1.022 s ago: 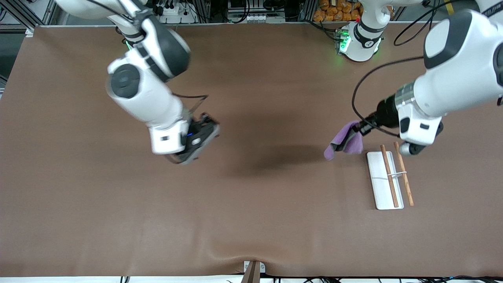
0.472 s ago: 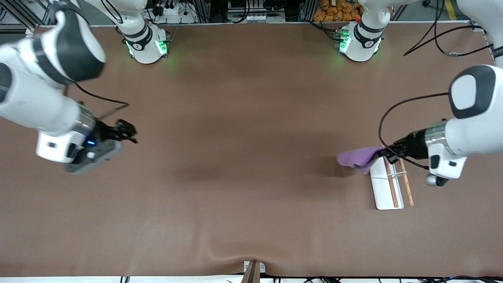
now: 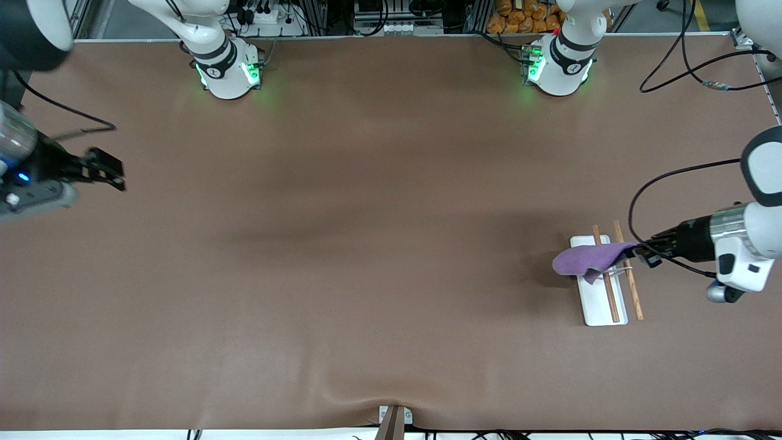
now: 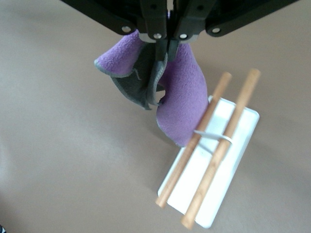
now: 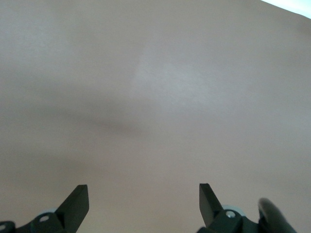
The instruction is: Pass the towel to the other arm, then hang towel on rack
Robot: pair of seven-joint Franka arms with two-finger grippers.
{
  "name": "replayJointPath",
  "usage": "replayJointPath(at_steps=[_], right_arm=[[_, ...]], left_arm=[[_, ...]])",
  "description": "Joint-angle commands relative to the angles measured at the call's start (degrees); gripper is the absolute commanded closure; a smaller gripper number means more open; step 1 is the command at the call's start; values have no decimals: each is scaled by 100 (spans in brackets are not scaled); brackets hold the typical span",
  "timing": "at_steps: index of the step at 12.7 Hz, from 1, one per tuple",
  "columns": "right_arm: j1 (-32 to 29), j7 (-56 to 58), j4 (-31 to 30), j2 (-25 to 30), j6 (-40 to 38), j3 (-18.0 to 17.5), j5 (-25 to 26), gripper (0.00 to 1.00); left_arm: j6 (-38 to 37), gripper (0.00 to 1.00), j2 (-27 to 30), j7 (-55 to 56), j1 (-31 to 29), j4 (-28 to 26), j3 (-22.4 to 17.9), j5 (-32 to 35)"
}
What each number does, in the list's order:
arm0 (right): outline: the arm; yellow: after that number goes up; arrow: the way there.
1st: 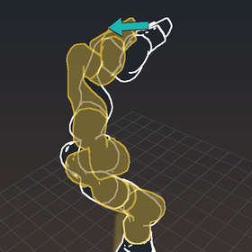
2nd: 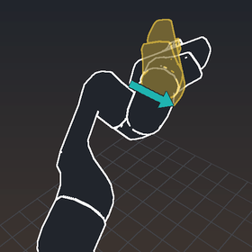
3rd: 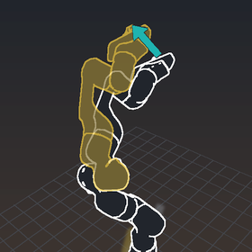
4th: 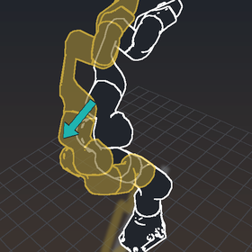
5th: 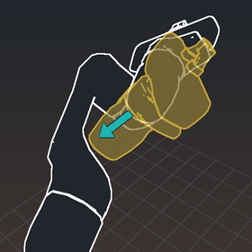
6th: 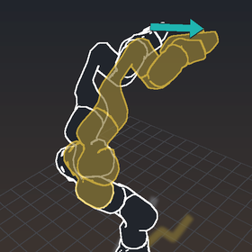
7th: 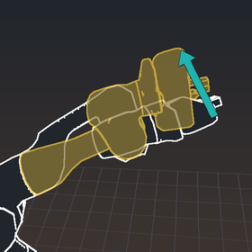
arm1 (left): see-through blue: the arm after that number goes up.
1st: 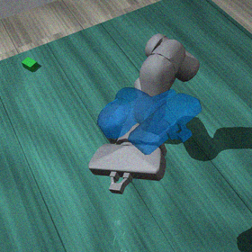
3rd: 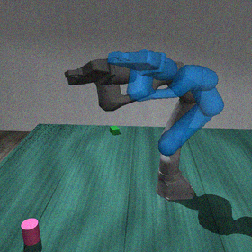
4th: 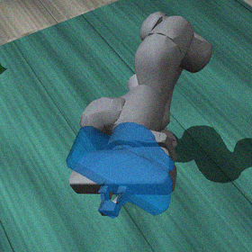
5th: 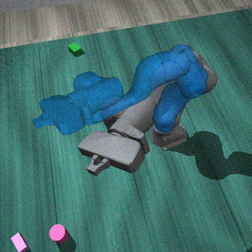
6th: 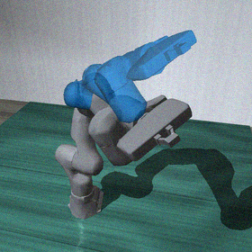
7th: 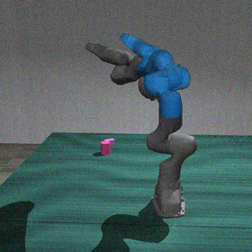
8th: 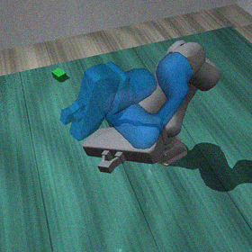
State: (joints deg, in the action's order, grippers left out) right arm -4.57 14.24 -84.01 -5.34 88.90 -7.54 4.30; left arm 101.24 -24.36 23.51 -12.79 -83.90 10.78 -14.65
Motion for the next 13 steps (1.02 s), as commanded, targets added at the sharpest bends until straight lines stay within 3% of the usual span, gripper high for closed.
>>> replayJointPath(at_steps=[1, 4, 8, 13], right_arm=[[334, -123, -291, 480, -65, 691, -261, 0], [361, -228, -256, 542, -487, 1114, -490, 0], [194, -1411, -467, 841, -943, 1106, -746, 0], [106, -1503, -450, 850, -883, 1141, -729, 0]], left_arm=[[19, 100, -8, -670, -319, 49, 64, 120], [36, 100, -8, -1426, -618, 40, 64, 321], [159, 100, -279, -2165, -961, 23, 64, 313], [387, 100, -579, -2263, -997, 23, 64, 304]])
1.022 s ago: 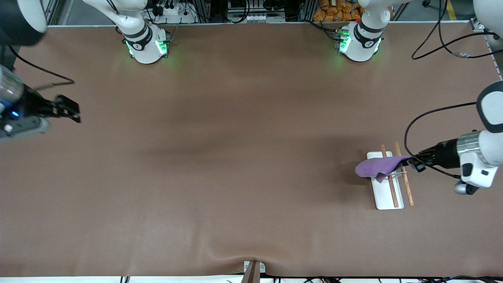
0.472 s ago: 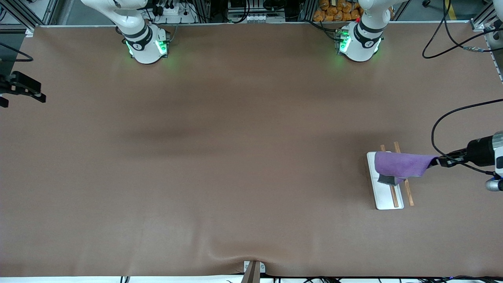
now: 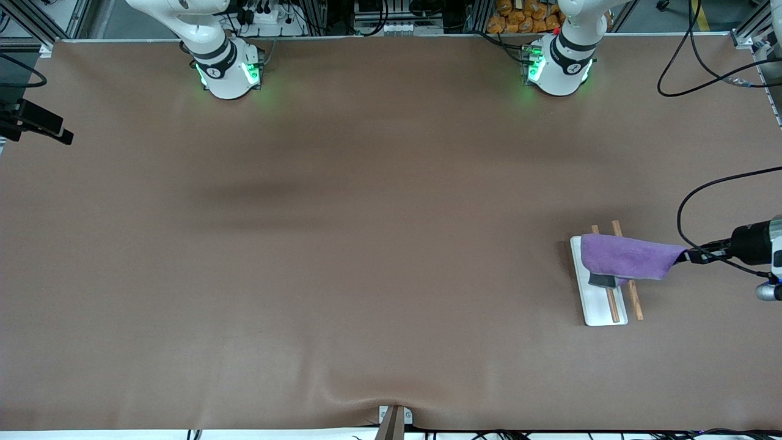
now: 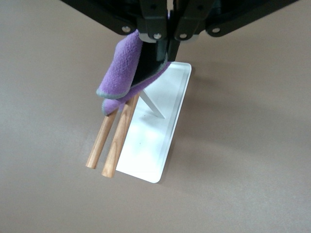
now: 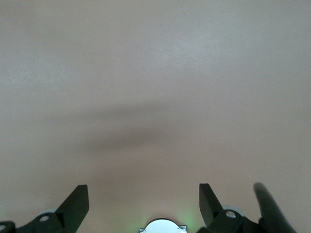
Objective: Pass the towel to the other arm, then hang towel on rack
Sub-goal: 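Open the left gripper to release the towel on the dowels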
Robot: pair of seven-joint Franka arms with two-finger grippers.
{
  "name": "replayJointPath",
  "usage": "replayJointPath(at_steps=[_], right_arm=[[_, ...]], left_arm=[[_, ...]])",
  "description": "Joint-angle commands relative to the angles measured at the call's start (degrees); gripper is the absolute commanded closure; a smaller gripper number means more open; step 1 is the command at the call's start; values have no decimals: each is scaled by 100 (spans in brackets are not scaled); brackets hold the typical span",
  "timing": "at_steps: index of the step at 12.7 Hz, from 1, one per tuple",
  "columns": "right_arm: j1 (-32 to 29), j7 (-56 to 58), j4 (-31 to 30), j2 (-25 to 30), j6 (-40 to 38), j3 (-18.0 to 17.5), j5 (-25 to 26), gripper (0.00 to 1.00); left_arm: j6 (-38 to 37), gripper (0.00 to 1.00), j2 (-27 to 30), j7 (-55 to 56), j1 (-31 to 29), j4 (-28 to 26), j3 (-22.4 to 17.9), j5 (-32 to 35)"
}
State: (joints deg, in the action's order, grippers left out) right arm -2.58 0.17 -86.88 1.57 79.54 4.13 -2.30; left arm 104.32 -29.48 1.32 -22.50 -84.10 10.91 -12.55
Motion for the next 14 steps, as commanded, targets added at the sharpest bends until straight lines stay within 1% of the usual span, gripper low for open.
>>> replayJointPath(at_steps=[1, 3, 5, 8, 13, 14], right_arm=[[-94, -105, -162, 159, 53, -35, -69, 0], [-67, -96, -162, 159, 70, -43, -42, 0], [-93, -96, -171, 150, 35, -35, -51, 0], [-85, -96, -162, 150, 35, -35, -42, 0], [-67, -96, -162, 133, 79, -35, -16, 0], [-50, -78, -162, 141, 88, -52, 19, 0]], left_arm=[[88, 100, -75, -44, -18, 43, 52, 95], [88, 100, -93, -44, -26, 52, 52, 95], [88, 100, -198, -53, -166, 61, 61, 86], [184, 100, -409, -527, -281, 70, 61, 33], [255, 100, -602, -720, -343, 70, 61, 42], [255, 97, -611, -756, -351, 70, 61, 33]])
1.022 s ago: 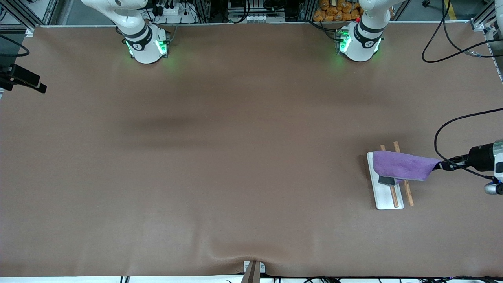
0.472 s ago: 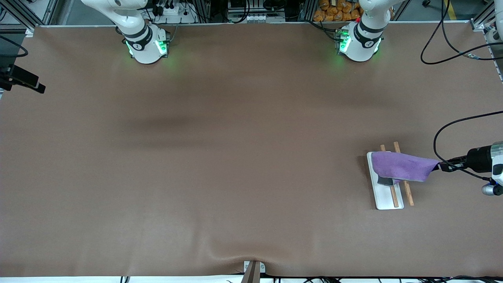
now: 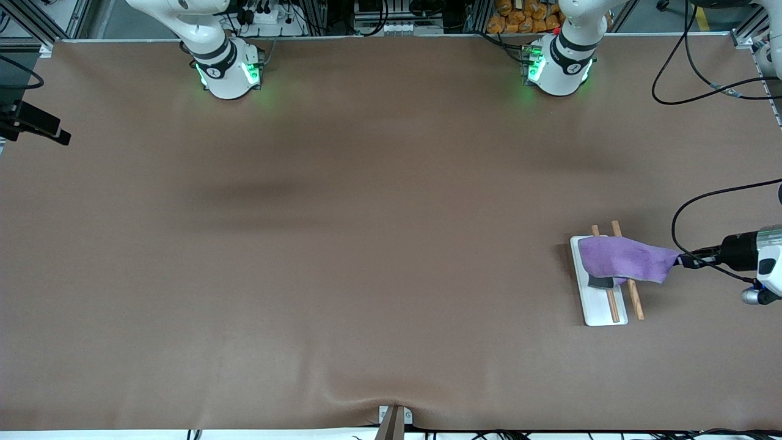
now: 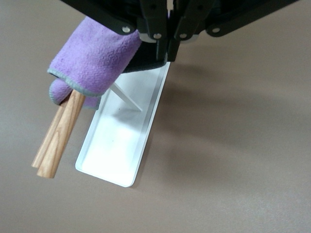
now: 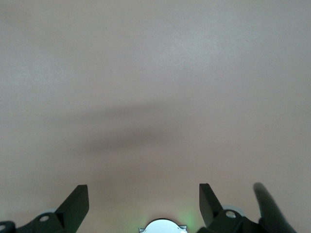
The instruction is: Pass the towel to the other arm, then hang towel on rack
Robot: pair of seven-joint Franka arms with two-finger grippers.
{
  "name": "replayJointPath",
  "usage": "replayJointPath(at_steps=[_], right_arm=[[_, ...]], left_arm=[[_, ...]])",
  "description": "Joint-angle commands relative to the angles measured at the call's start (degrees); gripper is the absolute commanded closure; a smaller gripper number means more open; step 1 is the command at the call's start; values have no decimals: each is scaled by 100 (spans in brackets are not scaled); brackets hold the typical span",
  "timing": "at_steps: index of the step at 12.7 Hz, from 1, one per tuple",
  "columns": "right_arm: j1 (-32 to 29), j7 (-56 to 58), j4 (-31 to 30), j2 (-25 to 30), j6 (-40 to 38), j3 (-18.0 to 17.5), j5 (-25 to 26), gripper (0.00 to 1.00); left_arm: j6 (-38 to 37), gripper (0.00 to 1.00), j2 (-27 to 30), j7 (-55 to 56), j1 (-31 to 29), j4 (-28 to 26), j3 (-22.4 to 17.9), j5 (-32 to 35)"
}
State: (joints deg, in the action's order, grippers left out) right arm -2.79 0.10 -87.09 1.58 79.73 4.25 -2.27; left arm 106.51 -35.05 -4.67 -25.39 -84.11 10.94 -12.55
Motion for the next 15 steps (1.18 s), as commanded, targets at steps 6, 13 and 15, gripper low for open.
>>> replayJointPath(at_steps=[6, 13, 15], right_arm=[[-29, -19, -141, 132, 8, -65, 261, 0], [7, -221, 25, 18, -124, -73, 342, 0], [-55, -160, 34, 27, -133, -39, 79, 0]], left_arm=[[194, 0, -142, -1120, -220, 79, 49, 60], [116, 0, 304, -2179, -388, 316, 57, 103], [-93, 0, 638, -2100, -361, 307, 119, 104]])
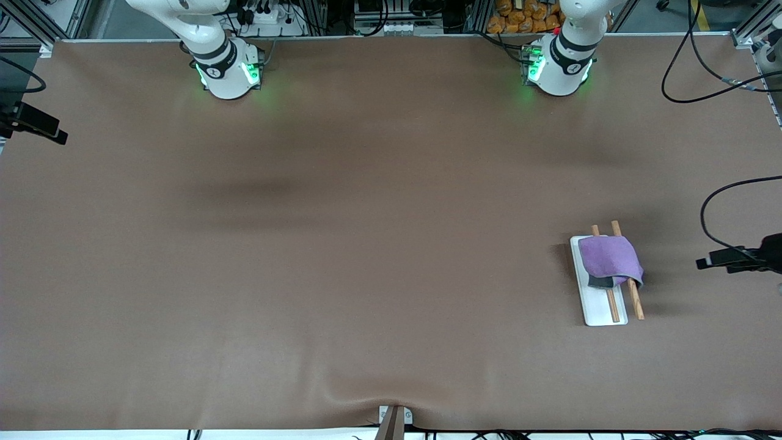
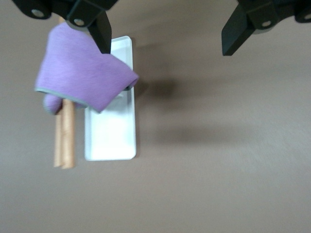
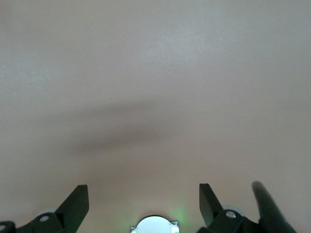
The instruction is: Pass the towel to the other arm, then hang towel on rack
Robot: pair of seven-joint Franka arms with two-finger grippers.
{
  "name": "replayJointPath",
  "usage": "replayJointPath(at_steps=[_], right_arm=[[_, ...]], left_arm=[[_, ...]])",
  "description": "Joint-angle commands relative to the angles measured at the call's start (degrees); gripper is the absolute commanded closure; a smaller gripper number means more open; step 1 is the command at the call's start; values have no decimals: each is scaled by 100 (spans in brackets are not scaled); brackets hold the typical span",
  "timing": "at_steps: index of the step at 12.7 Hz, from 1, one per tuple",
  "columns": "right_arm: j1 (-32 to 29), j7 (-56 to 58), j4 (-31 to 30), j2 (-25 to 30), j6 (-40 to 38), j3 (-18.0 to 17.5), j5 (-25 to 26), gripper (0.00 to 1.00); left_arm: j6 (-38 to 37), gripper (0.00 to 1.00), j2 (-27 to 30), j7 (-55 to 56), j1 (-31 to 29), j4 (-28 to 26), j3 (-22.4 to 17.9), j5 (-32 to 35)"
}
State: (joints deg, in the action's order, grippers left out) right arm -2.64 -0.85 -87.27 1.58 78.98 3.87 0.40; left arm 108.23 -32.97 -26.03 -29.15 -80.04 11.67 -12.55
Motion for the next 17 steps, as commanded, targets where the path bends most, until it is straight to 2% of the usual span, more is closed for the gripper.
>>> replayJointPath(at_steps=[1, 6, 9, 13, 15, 17], right_arm=[[-53, -47, 52, 18, -58, -9, -190, 0], [-61, -12, 69, 18, -50, -10, -198, 0], [-52, -64, 70, 18, -15, -10, -207, 0], [-52, -91, 70, 18, -6, -10, -207, 0], [-35, -91, 70, 9, 3, -10, -207, 0], [-9, -100, 70, 9, 12, -18, -216, 0]], left_arm=[[-424, 0, 684, 341, 49, -99, 72, 112], [-1479, 0, 1687, 2643, 655, -108, 81, 164], [-1735, 0, 2188, 3462, 1165, -108, 300, 1322], [-1937, 0, 2409, 3456, 1157, -91, 774, 1904], [-2068, 0, 2575, 3508, 1157, -91, 968, 1931], [-2139, 0, 2839, 3552, 1183, -126, 969, 1862]])
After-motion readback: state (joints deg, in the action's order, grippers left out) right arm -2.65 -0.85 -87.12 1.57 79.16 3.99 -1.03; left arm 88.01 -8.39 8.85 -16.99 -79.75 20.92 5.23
